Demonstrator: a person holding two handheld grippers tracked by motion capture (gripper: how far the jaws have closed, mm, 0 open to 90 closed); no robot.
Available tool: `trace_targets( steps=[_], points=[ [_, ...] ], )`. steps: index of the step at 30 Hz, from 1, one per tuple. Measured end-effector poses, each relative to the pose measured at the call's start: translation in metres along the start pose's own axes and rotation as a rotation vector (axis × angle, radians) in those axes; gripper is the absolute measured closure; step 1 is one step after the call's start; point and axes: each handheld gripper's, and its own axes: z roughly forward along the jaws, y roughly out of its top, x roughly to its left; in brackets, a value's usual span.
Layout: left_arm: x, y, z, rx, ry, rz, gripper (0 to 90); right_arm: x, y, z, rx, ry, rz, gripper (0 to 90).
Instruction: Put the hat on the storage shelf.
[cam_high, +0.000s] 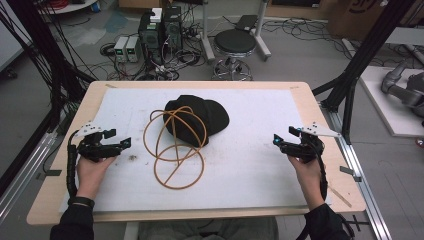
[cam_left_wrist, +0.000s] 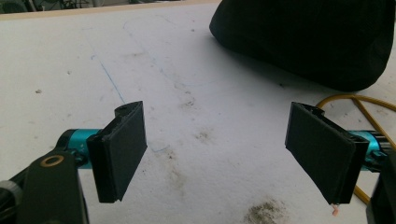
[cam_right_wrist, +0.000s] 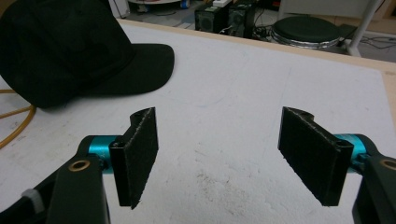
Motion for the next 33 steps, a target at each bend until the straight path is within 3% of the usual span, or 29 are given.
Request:
trace_targets(
  steps=[17, 23, 33],
  points=[
    [-0.002, 0.000, -0.001, 0.021, 0.005, 0.024, 20.4, 0.011, 0.004, 0.009, 0.009, 0.038, -0.062, 31.9],
    [-0.001, 0.001, -0.004, 0.014, 0.013, 0.016, 20.4, 0.020, 0.013, 0.014, -0.002, 0.101, -0.079, 35.7],
    [0.001, 0.000, -0.006, 0.017, 0.022, 0.012, 20.1, 0.057, 0.036, 0.039, 0.004, 0.218, -0.146, 39.1]
  ],
)
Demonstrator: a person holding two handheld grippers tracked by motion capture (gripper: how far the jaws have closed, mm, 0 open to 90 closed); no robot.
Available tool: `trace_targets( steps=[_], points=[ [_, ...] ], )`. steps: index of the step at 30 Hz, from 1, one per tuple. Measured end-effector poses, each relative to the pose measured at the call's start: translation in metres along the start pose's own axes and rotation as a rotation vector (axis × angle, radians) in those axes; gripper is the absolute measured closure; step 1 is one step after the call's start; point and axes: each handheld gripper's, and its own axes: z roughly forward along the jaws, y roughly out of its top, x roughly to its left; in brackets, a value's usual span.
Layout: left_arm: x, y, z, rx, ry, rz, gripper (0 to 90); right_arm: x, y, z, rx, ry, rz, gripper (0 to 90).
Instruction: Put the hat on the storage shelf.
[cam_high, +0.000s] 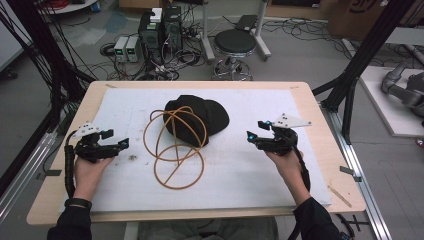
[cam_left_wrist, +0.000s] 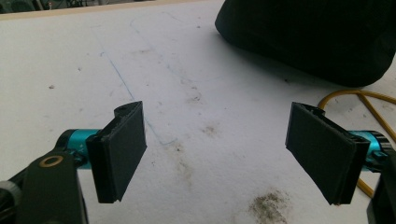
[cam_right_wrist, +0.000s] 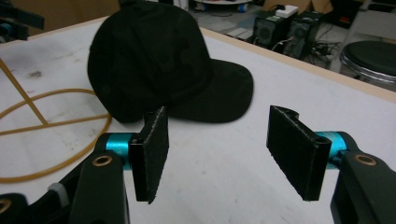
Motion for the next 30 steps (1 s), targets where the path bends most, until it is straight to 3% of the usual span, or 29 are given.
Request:
trace_targets(
  steps=[4, 5, 8, 15, 23, 30],
  points=[
    [0.000, 0.000, 0.001, 0.004, -0.003, 0.000, 20.1, 0.009, 0.009, 0.012, 0.007, 0.027, -0.020, 39.9],
    [0.000, 0.000, 0.001, 0.009, -0.004, 0.001, 20.1, 0.018, 0.015, 0.021, 0.007, 0.057, -0.043, 41.6],
    [0.000, -0.001, 0.002, 0.014, -0.003, -0.001, 20.1, 0.028, 0.020, 0.035, 0.017, 0.084, -0.060, 43.3],
    [-0.001, -0.001, 0.002, 0.015, -0.002, -0.002, 20.1, 0.052, 0.030, 0.069, 0.028, 0.113, -0.098, 47.5],
    [-0.001, -0.001, 0.003, 0.025, -0.007, 0.000, 20.1, 0.064, 0.043, 0.098, 0.029, 0.122, -0.140, 51.7],
    [-0.001, -0.002, 0.004, 0.031, -0.010, -0.002, 20.1, 0.080, 0.042, 0.116, 0.011, 0.127, -0.180, 52.8]
  ],
)
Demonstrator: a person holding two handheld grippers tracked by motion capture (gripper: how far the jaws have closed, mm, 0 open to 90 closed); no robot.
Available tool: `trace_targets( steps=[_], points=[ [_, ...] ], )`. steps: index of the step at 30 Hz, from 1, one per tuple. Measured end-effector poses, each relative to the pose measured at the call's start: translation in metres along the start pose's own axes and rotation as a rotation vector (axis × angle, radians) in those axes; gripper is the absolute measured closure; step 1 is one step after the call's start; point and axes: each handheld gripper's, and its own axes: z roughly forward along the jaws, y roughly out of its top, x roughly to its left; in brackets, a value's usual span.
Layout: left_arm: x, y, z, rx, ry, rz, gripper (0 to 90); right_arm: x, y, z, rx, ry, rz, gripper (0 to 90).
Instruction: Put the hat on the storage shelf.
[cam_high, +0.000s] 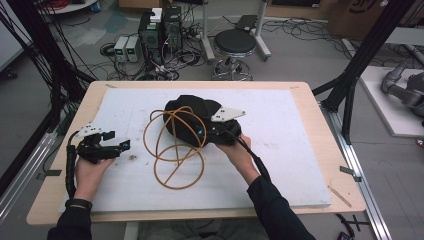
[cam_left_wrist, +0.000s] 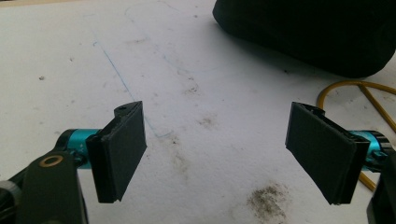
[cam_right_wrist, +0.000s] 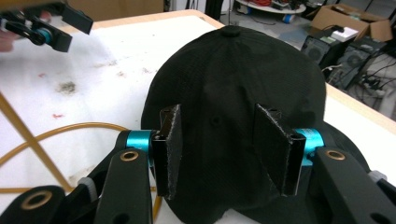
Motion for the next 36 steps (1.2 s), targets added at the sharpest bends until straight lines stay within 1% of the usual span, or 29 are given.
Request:
trace_targets(
  steps=[3, 5, 6, 7, 8, 9, 10, 11, 14, 18, 19, 24, 26, 28, 29, 30, 31, 33, 34, 35, 36],
  points=[
    [0.000, 0.000, -0.001, -0.002, 0.000, -0.003, 20.1, 0.005, 0.000, 0.006, -0.001, -0.029, -0.042, 52.8],
    [0.000, 0.000, -0.001, -0.001, -0.001, -0.004, 20.1, 0.005, -0.001, 0.010, -0.008, -0.048, -0.048, 52.8],
    [0.000, 0.000, -0.001, 0.001, -0.001, -0.003, 20.1, 0.006, -0.002, 0.012, -0.006, -0.057, -0.040, 52.8],
    [0.000, 0.000, -0.001, 0.001, -0.001, -0.003, 20.1, 0.006, -0.002, 0.012, -0.006, -0.057, -0.040, 52.8],
    [0.000, 0.000, -0.001, 0.001, -0.001, -0.003, 20.1, 0.005, -0.003, 0.015, -0.004, -0.067, -0.047, 52.7],
    [0.000, 0.000, -0.001, 0.002, -0.001, -0.003, 20.0, 0.005, -0.004, 0.018, -0.005, -0.073, -0.045, 54.5],
    [0.000, 0.000, -0.001, 0.002, -0.002, -0.004, 20.0, 0.005, -0.004, 0.018, -0.005, -0.073, -0.045, 54.5],
    [0.000, 0.000, 0.000, 0.002, -0.001, -0.005, 20.0, 0.004, -0.004, 0.019, -0.009, -0.094, -0.054, 58.4],
    [0.000, 0.000, 0.000, 0.004, -0.004, -0.006, 20.1, 0.002, -0.005, 0.020, -0.001, -0.087, -0.053, 60.9],
    [0.000, 0.000, 0.000, 0.001, -0.004, -0.007, 20.1, 0.001, -0.006, 0.020, -0.001, -0.077, -0.043, 60.8],
    [0.000, 0.000, -0.001, 0.000, -0.004, -0.007, 20.1, 0.001, -0.005, 0.019, -0.005, -0.069, -0.040, 58.7],
    [0.000, -0.001, -0.001, 0.001, -0.004, -0.011, 20.1, 0.000, -0.005, 0.017, -0.017, -0.052, -0.034, 56.6],
    [0.000, -0.001, -0.001, 0.003, -0.005, -0.011, 20.1, -0.003, -0.005, 0.016, -0.023, -0.048, -0.020, 57.0],
    [0.000, 0.000, -0.001, 0.004, -0.006, -0.008, 20.1, -0.007, -0.004, 0.014, -0.050, -0.049, -0.008, 57.5],
    [0.000, 0.000, -0.001, 0.004, -0.006, -0.008, 20.1, -0.007, -0.004, 0.014, -0.050, -0.049, -0.008, 57.5],
    [0.000, 0.000, -0.001, 0.003, -0.007, -0.009, 20.1, -0.011, -0.004, 0.012, -0.067, -0.052, -0.001, 57.4],
    [0.000, 0.000, -0.001, 0.003, -0.008, -0.009, 20.1, -0.011, -0.004, 0.012, -0.067, -0.052, -0.001, 57.4],
    [0.000, -0.001, -0.001, 0.004, -0.008, -0.007, 20.1, -0.016, -0.004, 0.010, -0.088, -0.048, 0.039, 57.5],
    [0.000, -0.001, -0.001, 0.006, -0.007, -0.006, 20.1, -0.017, -0.004, 0.009, -0.084, -0.055, 0.039, 57.5],
    [0.000, -0.001, -0.001, 0.007, -0.007, -0.009, 20.0, -0.022, -0.006, 0.010, -0.087, -0.061, 0.055, 58.2],
    [0.001, -0.001, 0.000, 0.009, -0.008, -0.012, 20.0, -0.022, -0.006, 0.010, -0.087, -0.061, 0.055, 58.2]
  ],
)
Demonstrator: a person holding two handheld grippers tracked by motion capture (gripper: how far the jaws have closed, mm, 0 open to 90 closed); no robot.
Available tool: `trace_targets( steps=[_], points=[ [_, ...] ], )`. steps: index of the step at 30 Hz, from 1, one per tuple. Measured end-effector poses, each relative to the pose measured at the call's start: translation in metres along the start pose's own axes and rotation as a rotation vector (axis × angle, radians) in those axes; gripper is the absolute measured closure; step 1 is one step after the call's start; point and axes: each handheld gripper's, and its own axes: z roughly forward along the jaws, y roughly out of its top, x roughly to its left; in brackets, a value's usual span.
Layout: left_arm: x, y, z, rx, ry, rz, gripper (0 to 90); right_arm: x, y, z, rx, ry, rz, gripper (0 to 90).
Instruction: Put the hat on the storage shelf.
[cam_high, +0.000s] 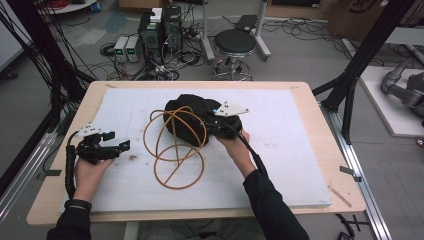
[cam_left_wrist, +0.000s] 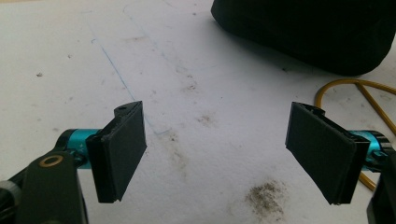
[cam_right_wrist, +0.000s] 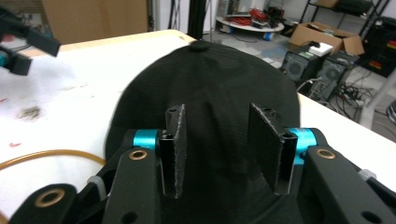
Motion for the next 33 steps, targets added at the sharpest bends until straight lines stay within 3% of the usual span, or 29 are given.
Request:
trace_targets(
  steps=[1, 5, 10, 11, 13, 22, 28, 29, 30, 33],
  points=[
    [0.000, 0.000, 0.000, 0.001, -0.002, 0.000, 20.1, -0.005, -0.002, 0.003, 0.015, 0.005, 0.022, 58.4],
    [0.000, 0.000, 0.000, 0.000, -0.001, 0.004, 20.1, -0.009, -0.004, 0.008, 0.029, 0.010, 0.024, 59.6],
    [0.000, 0.000, 0.000, 0.005, 0.001, 0.000, 20.1, -0.009, -0.006, 0.010, 0.056, 0.006, -0.028, 67.9],
    [0.000, 0.000, 0.000, 0.008, 0.001, 0.003, 20.1, -0.008, -0.004, 0.009, 0.058, 0.013, -0.052, 78.3],
    [0.000, 0.000, 0.000, 0.006, 0.001, 0.002, 20.1, -0.005, -0.003, 0.008, 0.062, 0.015, -0.081, 83.4],
    [0.001, 0.000, 0.000, 0.004, 0.001, -0.001, 20.0, -0.010, 0.002, -0.001, 0.044, 0.023, -0.073, 90.0],
    [-0.001, 0.000, 0.001, 0.009, -0.003, 0.005, 20.1, -0.015, 0.016, -0.010, 0.015, -0.002, -0.070, 90.0],
    [-0.001, 0.000, 0.001, 0.009, -0.002, 0.004, 20.1, -0.013, 0.016, -0.013, -0.012, 0.022, -0.043, 76.7],
    [-0.001, 0.000, 0.001, 0.009, -0.002, 0.004, 20.1, -0.009, 0.014, -0.013, -0.023, 0.014, -0.047, 71.1],
    [-0.001, 0.000, 0.001, 0.013, -0.002, 0.005, 20.1, 0.003, 0.002, -0.011, -0.050, 0.034, -0.044, 62.0]
  ],
)
